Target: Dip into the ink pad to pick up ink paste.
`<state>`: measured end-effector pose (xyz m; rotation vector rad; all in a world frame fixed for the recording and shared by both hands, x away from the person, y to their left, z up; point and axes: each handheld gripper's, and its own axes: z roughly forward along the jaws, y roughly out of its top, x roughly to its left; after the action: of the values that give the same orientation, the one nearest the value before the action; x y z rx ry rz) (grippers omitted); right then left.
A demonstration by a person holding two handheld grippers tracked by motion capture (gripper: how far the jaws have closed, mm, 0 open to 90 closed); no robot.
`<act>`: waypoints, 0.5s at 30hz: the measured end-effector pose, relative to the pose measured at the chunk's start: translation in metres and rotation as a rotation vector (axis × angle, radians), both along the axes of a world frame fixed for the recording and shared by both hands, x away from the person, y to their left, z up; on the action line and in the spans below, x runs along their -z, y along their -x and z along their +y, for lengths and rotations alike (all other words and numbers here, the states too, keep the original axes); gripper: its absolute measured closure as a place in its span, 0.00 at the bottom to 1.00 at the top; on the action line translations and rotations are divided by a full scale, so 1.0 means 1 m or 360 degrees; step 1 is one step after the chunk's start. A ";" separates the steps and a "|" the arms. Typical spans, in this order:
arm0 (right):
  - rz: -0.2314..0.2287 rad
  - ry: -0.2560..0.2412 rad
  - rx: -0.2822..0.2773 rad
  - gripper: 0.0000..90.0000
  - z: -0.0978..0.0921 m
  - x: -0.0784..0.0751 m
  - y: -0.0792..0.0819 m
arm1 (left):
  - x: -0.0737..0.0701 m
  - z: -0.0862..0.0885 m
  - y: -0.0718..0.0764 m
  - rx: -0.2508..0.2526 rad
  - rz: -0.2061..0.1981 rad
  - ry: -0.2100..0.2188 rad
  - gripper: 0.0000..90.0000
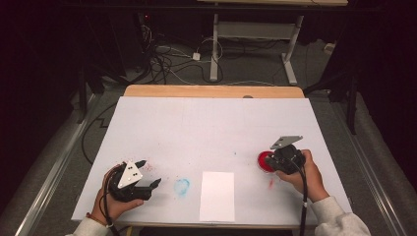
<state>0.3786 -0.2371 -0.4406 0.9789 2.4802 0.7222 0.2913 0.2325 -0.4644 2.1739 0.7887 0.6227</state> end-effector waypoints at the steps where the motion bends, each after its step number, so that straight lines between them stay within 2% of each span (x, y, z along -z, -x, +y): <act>1: -0.0005 -0.0023 0.0009 0.85 0.000 0.002 0.000 | 0.000 0.000 0.000 0.0001 -0.0001 -0.0001 0.24; 11: 0.0003 -0.0074 0.0015 0.85 -0.004 0.005 0.000 | -0.001 -0.001 0.001 0.0006 -0.0003 -0.0007 0.24; 15: 0.0000 -0.0067 0.0016 0.85 -0.004 0.005 0.001 | 0.000 -0.001 0.001 0.0007 -0.0002 -0.0009 0.24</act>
<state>0.3780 -0.2407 -0.4460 1.0057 2.4678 0.7744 0.2900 0.2317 -0.4640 2.1794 0.7823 0.6246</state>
